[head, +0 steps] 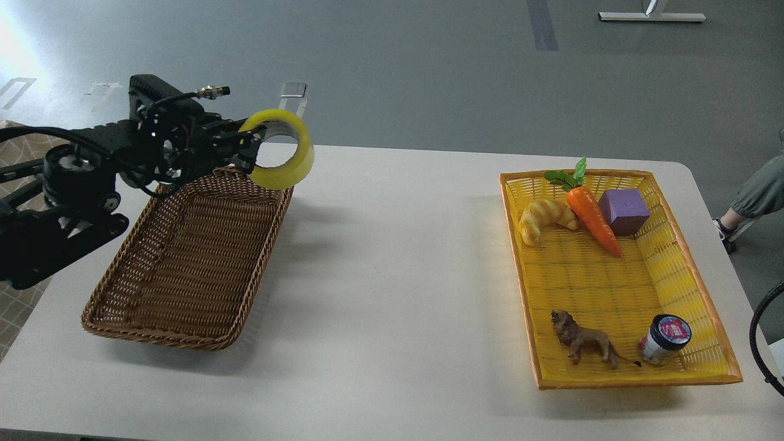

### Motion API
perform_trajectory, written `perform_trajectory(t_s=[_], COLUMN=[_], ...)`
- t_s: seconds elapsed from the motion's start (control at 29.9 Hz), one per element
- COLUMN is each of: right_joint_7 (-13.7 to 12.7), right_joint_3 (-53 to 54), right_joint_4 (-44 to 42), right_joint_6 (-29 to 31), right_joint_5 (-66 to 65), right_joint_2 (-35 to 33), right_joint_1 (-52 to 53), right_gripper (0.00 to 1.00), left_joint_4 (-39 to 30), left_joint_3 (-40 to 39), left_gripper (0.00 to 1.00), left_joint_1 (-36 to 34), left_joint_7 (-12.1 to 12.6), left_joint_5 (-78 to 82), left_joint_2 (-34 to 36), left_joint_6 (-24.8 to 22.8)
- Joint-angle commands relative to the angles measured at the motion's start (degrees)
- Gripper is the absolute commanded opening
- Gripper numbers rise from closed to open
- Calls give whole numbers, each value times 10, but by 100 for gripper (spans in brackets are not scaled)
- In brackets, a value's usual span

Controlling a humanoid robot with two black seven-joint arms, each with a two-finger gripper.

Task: Place and transfer tape with both arms
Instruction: 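Lift the tape roll with the left gripper over the wicker basket, then lower the tape into the basket and open the left gripper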

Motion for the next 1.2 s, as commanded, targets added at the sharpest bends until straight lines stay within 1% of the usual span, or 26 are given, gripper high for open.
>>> perform_trajectory(t_s=[0.0,0.03,0.13,0.23,0.3,0.57,0.64,0.7,0.77,0.84,0.9,0.94,0.97,1.0,1.04,1.07,1.1,1.14,1.17], right_joint_7=[0,0,0,0,0,0,0,0,0,0,0,-1,-1,-1,-1,-1,-1,-1,-1], right_joint_3=[0,0,1,1,1,1,2,2,3,3,3,3,3,3,3,3,3,3,3], right_joint_4=[0,0,0,1,1,4,6,7,8,9,9,9,9,9,9,9,9,9,9], right_joint_6=[0,0,0,0,0,0,0,0,0,0,0,0,0,0,0,0,0,0,0], right_joint_5=[0,0,0,0,0,0,0,-1,0,0,0,0,0,-1,-1,-1,-1,-1,-1], right_joint_2=[2,2,2,2,2,2,1,1,0,-1,-2,-2,-2,-2,-2,-2,-2,-2,-1], right_joint_1=[-1,-2,-2,-2,-5,-16,-22,-24,-23,-23,-24,-24,-24,-24,-24,-24,-24,-24,-24], right_gripper=[100,100,100,100,100,100,100,100,100,100,100,100,100,100,100,100,100,100,100], left_joint_4=[-1,-1,0,7,7,18,29,36,40,53,80,85,90,92,93,93,93,93,94], left_joint_3=[14,16,18,19,18,19,18,17,17,18,19,19,19,19,19,19,19,19,19], left_gripper=[11,11,12,13,14,15,16,18,19,23,24,25,27,29,32,48,75,87,95], left_joint_1=[5,12,37,74,93,108,117,124,128,132,133,135,138,139,140,143,144,144,144], left_joint_7=[-20,-25,-26,-27,-31,-56,-65,-74,-78,-86,-117,-125,-138,-141,-143,-144,-146,-148,-149], left_joint_5=[0,0,-1,-4,-5,-6,-6,-7,-9,-11,-12,-12,-12,-13,-13,-18,-29,-37,-57], left_joint_2=[62,77,90,93,95,89,86,85,84,84,82,82,82,82,82,82,82,82,82], left_joint_6=[0,2,12,34,38,39,39,40,40,47,53,54,59,61,65,70,74,74,75])
